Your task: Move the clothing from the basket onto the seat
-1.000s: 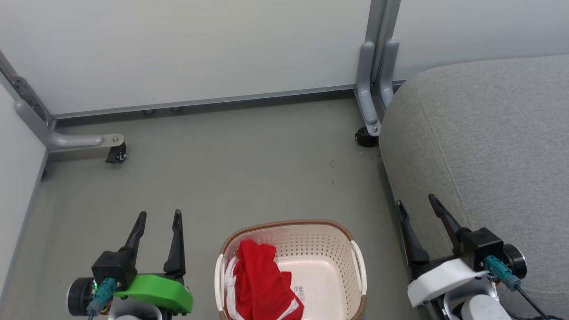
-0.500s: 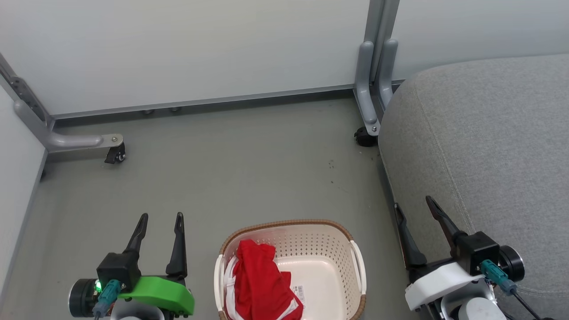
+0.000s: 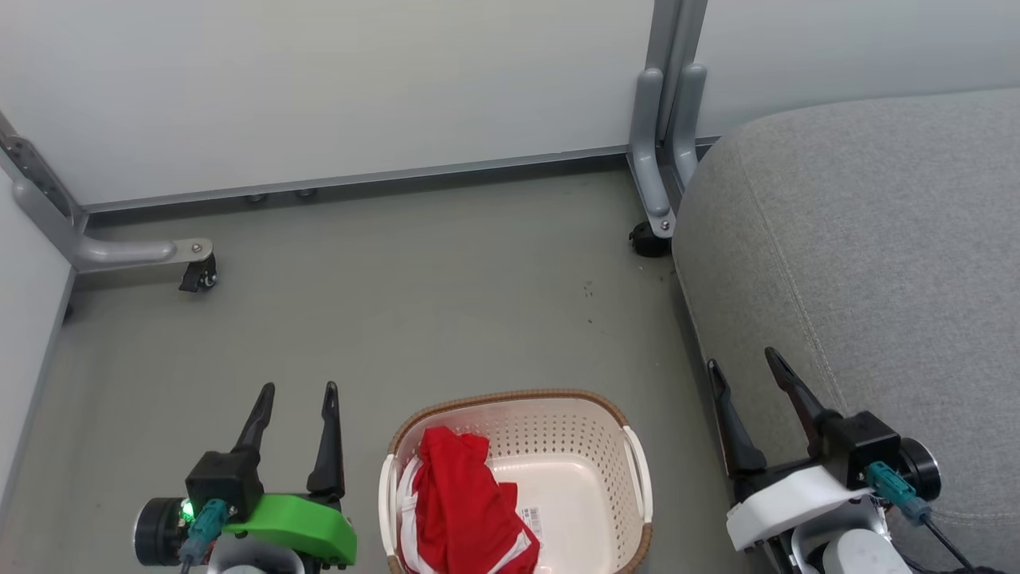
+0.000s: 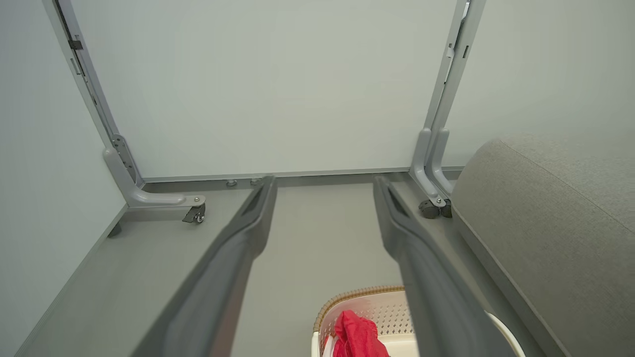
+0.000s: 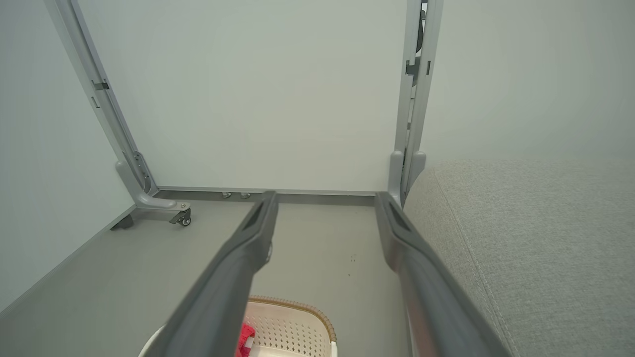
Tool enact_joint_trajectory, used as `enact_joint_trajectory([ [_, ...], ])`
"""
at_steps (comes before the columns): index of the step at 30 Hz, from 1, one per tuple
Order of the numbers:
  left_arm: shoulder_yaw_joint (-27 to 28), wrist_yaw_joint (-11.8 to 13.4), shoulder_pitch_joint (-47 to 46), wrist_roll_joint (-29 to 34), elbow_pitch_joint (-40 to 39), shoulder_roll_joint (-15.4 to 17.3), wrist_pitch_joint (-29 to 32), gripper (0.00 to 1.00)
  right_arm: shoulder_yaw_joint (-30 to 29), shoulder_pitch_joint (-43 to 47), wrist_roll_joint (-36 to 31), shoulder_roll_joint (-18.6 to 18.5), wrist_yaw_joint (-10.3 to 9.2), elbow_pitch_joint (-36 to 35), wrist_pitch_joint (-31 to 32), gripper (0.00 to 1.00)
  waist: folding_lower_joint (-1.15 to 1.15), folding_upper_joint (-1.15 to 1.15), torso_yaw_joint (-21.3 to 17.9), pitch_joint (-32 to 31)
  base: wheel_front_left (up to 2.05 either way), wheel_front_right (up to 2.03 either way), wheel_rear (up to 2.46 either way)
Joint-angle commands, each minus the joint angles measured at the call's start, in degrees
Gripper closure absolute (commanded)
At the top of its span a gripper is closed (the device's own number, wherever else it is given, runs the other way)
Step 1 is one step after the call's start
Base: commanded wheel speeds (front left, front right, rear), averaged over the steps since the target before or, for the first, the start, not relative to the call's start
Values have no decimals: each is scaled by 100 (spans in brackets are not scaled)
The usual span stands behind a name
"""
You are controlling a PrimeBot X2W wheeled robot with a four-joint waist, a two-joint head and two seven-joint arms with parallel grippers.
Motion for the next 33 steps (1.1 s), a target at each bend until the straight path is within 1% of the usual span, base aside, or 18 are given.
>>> enact_joint_trajectory([
  [1,-76,19,-147,35,46,7,-10,0,-1,-122,21,-10,1,-37,20,0,0,0,-39,118,0,0,0],
  [9,-792,91,-792,46,833,11,-10,0,152,-484,56,17,1,-254,-5,0,0,0,-244,744,0,0,0],
  [20,-1907,283,-2104,-87,2571,15,50,0,218,-1155,-63,44,1,-645,-45,0,0,0,-491,2120,0,0,0],
  [25,-2245,344,-2761,-49,3328,19,265,0,260,-1446,33,48,1,-842,-53,0,0,0,-622,2755,0,0,0],
  [28,-2386,412,-3114,97,3762,21,436,0,304,-1586,67,47,1,-966,-59,0,0,0,-708,3104,0,0,0],
  [33,-2581,466,-3711,309,4377,129,584,0,388,-1789,180,50,1,-1211,-59,0,0,0,-855,3649,0,0,0],
])
